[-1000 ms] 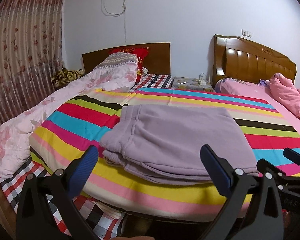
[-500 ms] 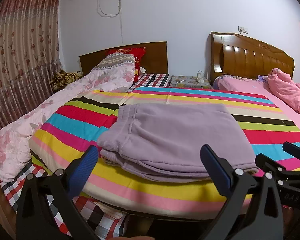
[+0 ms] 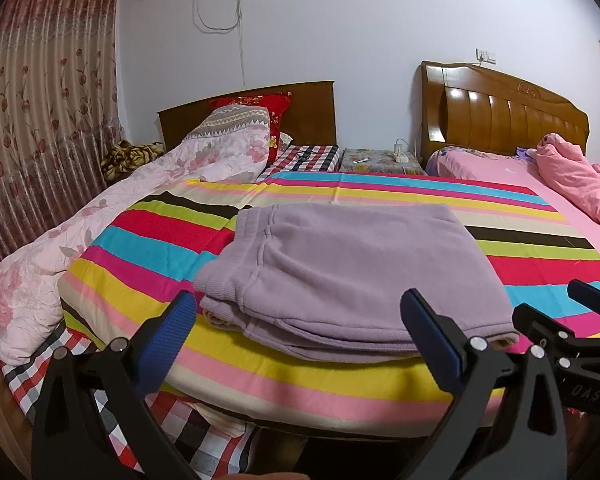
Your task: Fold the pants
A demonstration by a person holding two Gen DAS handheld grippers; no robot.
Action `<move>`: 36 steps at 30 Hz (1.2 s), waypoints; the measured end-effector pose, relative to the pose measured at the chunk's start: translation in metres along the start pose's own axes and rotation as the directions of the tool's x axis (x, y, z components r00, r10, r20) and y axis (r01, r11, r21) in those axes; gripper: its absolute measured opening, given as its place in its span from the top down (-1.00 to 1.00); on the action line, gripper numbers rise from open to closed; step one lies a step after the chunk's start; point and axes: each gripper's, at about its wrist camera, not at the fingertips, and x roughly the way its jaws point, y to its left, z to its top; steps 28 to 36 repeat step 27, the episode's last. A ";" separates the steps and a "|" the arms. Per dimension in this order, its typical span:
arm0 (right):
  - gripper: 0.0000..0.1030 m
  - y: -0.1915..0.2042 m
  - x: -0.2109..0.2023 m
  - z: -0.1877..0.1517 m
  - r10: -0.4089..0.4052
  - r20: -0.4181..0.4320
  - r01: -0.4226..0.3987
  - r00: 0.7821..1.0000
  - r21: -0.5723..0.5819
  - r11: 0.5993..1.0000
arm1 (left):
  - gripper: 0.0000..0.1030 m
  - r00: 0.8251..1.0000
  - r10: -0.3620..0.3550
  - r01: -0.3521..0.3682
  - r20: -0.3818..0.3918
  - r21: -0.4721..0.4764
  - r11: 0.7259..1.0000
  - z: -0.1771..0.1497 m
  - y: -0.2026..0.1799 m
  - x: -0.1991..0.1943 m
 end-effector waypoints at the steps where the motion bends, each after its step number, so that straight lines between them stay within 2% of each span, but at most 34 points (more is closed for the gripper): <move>1: -0.91 0.000 0.000 0.000 0.000 0.001 0.000 1.000 0.001 1.000 | -0.97 1.000 0.001 -0.001 0.000 0.001 1.000 0.000 0.000 0.001; 14: -0.91 0.001 0.000 0.000 -0.001 -0.001 0.001 1.000 0.000 1.000 | -0.97 1.000 0.004 -0.004 0.011 0.000 1.000 -0.003 0.004 -0.001; 17: -0.91 0.000 0.000 0.000 0.002 0.000 -0.002 1.000 -0.004 1.000 | -0.97 0.999 0.039 -0.039 0.020 -0.025 0.999 -0.005 0.009 -0.001; 24: -0.91 -0.003 0.001 0.001 0.009 -0.004 -0.009 1.000 -0.010 1.000 | -0.97 1.000 0.009 -0.009 -0.018 -0.026 1.000 -0.004 0.013 0.006; 36: -0.91 -0.005 0.001 0.001 0.013 -0.005 -0.013 1.000 -0.017 1.000 | -0.97 1.000 0.011 -0.011 -0.022 -0.017 1.000 -0.005 0.013 0.007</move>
